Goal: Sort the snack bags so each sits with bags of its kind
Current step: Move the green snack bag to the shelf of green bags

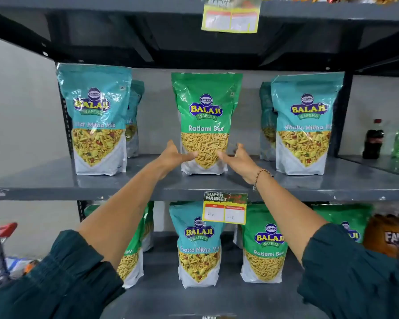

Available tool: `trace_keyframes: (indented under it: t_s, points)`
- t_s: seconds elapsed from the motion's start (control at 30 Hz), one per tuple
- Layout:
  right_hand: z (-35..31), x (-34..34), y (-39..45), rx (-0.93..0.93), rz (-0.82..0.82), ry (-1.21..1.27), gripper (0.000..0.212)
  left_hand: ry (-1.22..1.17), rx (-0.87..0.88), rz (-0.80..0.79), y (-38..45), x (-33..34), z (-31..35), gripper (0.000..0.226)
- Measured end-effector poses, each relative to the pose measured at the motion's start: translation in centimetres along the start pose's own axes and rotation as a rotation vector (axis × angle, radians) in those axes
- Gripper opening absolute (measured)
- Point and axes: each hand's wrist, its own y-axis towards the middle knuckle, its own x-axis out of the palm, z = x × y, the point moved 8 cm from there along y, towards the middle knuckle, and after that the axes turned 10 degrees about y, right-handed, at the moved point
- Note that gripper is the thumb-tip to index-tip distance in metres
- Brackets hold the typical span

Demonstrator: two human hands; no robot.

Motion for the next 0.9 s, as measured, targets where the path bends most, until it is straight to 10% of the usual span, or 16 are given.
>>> trace_keyframes:
  t_s: [0.23,0.9]
  points:
    - [0.6,0.2,2.0,-0.074,-0.066,0.124,0.042,0.037,0.067,0.108,1.1,0.7,0.1,0.063]
    - [-6.1,1.6,-15.7,-0.198,0.000,0.146,0.042,0.013,0.159,0.213,-17.0,-4.2,1.7,0.100]
